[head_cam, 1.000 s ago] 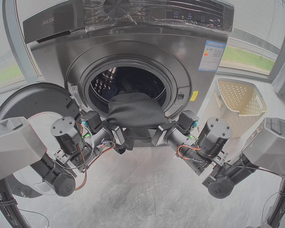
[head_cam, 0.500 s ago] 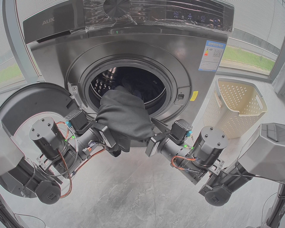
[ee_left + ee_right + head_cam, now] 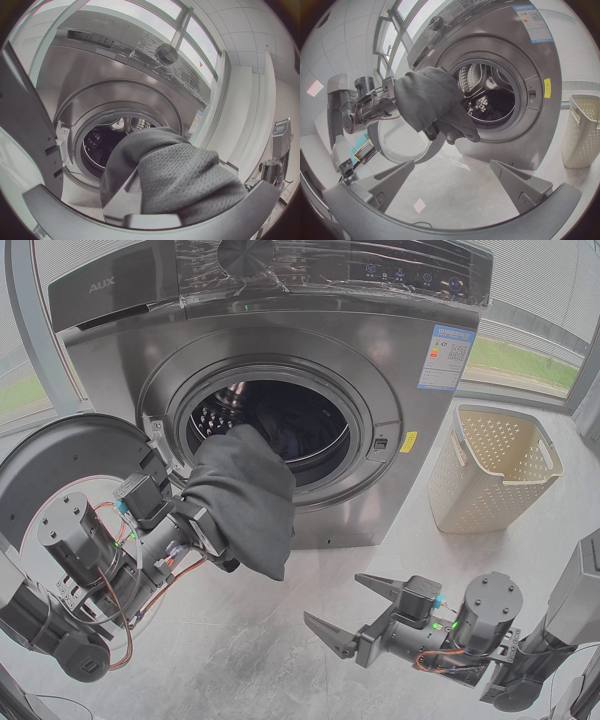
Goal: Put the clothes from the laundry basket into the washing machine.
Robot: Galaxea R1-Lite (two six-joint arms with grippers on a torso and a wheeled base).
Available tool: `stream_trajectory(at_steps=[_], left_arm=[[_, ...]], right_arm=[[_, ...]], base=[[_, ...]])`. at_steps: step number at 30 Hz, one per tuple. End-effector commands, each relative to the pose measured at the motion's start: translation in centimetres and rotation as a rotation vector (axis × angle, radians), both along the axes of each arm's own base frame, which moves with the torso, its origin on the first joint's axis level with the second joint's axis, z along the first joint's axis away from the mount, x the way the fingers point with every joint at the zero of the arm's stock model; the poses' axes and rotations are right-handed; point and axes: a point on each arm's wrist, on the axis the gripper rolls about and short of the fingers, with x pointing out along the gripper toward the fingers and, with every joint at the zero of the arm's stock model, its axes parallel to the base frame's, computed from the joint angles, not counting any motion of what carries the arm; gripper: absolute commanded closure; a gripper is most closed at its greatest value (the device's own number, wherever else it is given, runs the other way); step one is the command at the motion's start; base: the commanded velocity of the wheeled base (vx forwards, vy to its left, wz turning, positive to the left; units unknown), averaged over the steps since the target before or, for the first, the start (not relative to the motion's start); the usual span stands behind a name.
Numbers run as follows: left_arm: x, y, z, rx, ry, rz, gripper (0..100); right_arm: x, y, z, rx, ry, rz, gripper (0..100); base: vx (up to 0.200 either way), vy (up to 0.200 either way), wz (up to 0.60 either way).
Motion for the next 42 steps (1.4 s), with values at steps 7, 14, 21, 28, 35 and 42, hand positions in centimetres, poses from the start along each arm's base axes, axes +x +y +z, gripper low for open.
stream_trajectory(at_steps=[7, 14, 21, 28, 35, 42], left_arm=[[-1.9, 1.6, -1.2, 0.033, 0.057, 0.011, 100], [-1.8, 2.2, -1.7, 0.048, 0.077, 0.032, 100], [-1.8, 2.2, -2.0, 0.06, 0.085, 0.033, 100], [-1.8, 2.5, -2.3, 0.06, 0.098, 0.042, 100], [-1.6, 2.4, -3.0, 0.083, 0.12, 0.042, 100], [-1.5, 2.2, -3.4, 0.094, 0.135, 0.039, 100]], right_arm=[[-0.4, -5.2, 2.2, 0.028, -0.037, -0.115, 0], [0.5, -6.1, 2.5, 0.039, -0.049, -0.165, 0], [0.4, -5.9, 2.4, 0.038, -0.044, -0.158, 0], [0.7, -5.8, 2.4, 0.043, -0.044, -0.164, 0], [0.9, -5.7, 2.7, 0.055, -0.052, -0.164, 0], [0.9, -5.6, 2.6, 0.054, -0.049, -0.161, 0]], base=[[0.0, 0.0, 0.0], [0.0, 0.0, 0.0], [0.0, 0.0, 0.0], [0.0, 0.0, 0.0], [0.171, 0.0, 0.0], [0.0, 0.0, 0.0]])
